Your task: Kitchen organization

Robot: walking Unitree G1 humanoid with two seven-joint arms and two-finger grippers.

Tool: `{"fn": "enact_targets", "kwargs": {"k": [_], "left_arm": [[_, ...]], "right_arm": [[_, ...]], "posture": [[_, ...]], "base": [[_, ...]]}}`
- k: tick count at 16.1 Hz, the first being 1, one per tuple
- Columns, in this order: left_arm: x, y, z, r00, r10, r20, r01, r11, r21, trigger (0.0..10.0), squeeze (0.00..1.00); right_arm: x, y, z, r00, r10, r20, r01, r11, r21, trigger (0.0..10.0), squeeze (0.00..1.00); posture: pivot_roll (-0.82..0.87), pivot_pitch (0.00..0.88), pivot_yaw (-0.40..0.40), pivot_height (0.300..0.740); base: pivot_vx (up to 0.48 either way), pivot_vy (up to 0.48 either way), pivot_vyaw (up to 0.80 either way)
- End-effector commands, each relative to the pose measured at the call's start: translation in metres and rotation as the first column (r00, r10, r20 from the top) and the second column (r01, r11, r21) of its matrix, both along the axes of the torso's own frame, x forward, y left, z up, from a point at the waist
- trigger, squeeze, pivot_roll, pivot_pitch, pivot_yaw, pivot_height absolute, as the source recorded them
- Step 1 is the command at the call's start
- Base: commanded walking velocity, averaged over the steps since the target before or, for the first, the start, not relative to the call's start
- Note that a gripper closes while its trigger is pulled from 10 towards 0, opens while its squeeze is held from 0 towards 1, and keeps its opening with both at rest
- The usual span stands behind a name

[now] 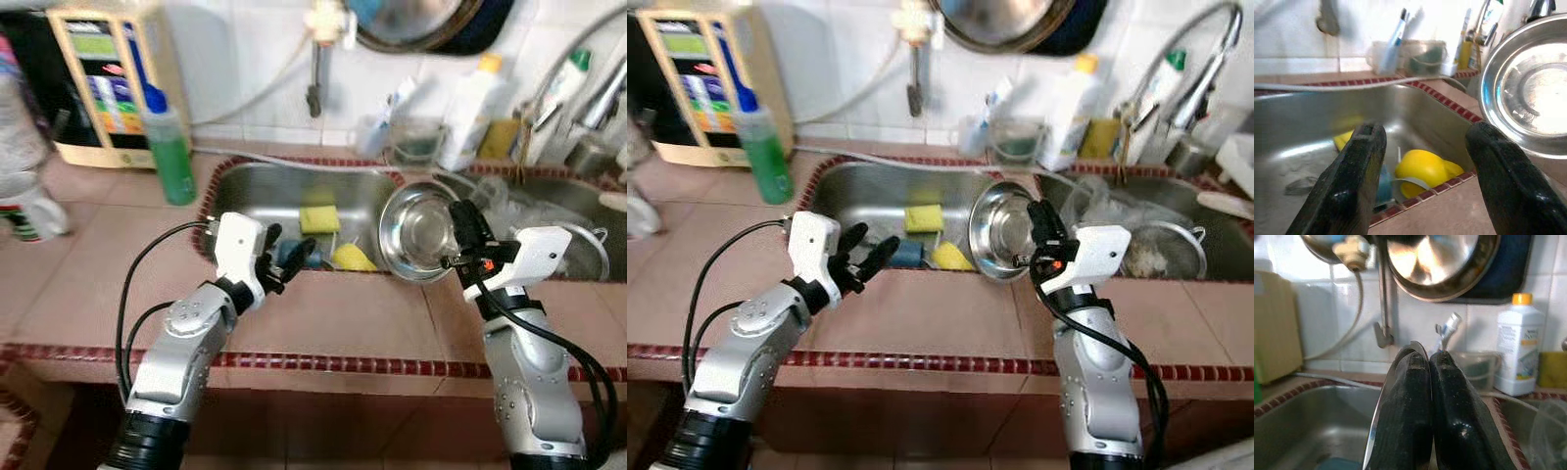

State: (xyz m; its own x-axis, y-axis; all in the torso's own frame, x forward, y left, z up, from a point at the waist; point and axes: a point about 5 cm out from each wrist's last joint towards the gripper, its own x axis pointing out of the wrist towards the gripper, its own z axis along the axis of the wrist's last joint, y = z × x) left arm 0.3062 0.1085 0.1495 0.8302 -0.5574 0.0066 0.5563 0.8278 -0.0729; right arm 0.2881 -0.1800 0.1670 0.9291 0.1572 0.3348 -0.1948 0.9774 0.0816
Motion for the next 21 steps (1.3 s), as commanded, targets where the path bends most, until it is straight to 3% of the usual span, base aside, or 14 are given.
{"fn": "enact_targets", "kwargs": {"k": [1,11,17,21], "left_arm": [[-0.001,-0.001,0.004,1.000,-0.011,0.012,0.011,1.000,-0.007,10.0,0.00],[-0.002,-0.002,0.006,1.000,-0.018,0.019,0.019,1.000,-0.009,10.0,0.00],[-0.005,-0.006,0.015,0.998,-0.041,0.058,0.041,0.999,-0.008,10.0,0.00],[-0.011,-0.008,0.019,0.992,-0.091,0.084,0.087,0.995,0.057,10.0,0.00]], "right_arm": [[-0.001,-0.002,0.004,1.000,-0.009,0.015,0.009,1.000,0.004,10.0,0.00],[-0.001,-0.002,0.004,1.000,-0.010,0.013,0.009,1.000,0.008,10.0,0.00],[0.000,0.000,0.002,1.000,0.012,-0.011,-0.011,1.000,0.016,10.0,0.00],[0.006,-0.001,-0.005,0.997,0.010,-0.077,-0.013,0.999,-0.043,10.0,0.00]], "posture": [[-0.12,0.000,-0.041,0.740],[-0.12,0.000,-0.040,0.740],[-0.12,0.000,-0.036,0.740],[-0.12,0.000,-0.029,0.740]], "base": [[0.296,0.000,0.00],[0.334,0.000,0.00],[0.000,0.000,0.00],[0.000,0.000,0.00]]}}
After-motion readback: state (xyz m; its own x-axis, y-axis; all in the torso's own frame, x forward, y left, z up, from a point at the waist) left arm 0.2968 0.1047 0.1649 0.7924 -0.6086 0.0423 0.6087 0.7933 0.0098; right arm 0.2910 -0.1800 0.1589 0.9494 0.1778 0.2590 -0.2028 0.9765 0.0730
